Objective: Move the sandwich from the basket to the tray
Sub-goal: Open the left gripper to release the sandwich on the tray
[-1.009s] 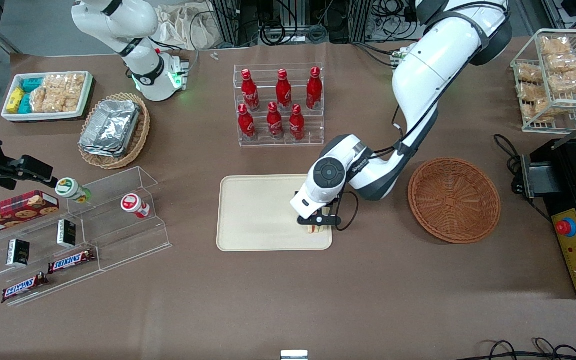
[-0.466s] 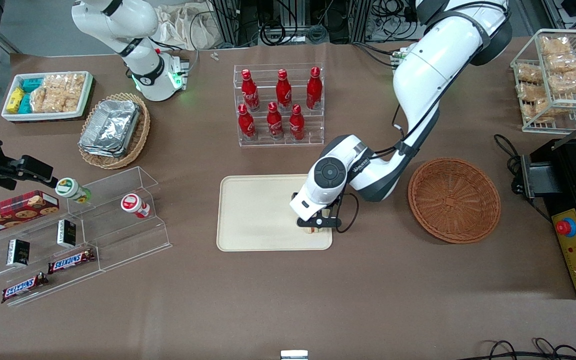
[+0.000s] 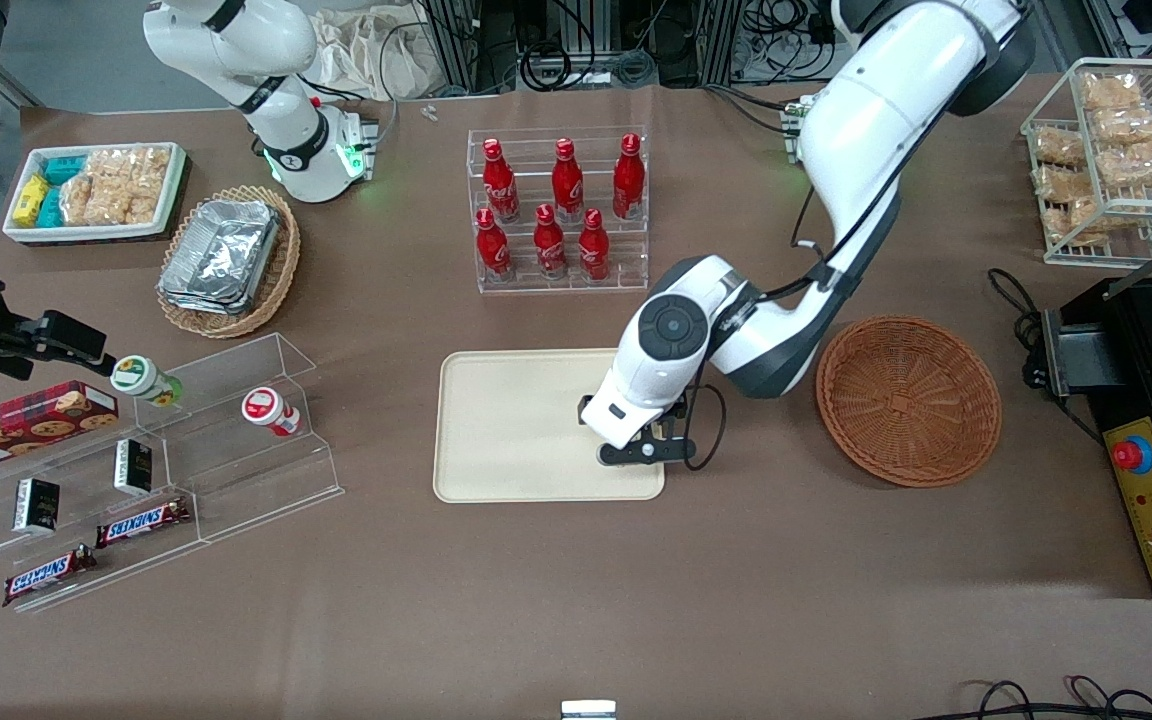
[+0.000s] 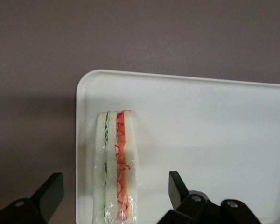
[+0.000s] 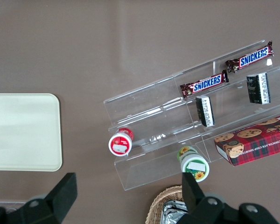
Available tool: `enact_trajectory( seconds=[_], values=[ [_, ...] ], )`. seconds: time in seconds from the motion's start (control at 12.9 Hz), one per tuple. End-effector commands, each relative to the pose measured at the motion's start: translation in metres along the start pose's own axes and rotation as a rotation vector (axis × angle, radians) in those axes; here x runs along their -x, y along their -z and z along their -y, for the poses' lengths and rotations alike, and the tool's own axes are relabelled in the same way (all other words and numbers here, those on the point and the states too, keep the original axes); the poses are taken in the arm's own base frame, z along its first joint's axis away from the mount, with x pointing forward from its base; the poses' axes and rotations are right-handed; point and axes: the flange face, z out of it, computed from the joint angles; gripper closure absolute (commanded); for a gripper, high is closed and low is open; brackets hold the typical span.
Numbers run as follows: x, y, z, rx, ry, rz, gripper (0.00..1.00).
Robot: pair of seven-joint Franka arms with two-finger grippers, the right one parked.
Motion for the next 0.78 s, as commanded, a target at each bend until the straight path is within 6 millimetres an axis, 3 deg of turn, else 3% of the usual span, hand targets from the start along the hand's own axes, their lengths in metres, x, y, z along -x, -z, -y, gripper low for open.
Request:
enact_trajectory(
  seconds=[0.0,0.31,0.47,0.7],
  values=[
    [0.002,0.084,0.015,-0.064,0.042,-0.076,0.00],
    [0.007,0.177,0.055,-0.159,0.101,-0.115,0.00],
    [-0.016,0.215,0.113,-0.174,0.148,-0.114,0.00],
    [-0.033,0.262,0.185,-0.135,0.069,-0.046,0.00]
  ],
)
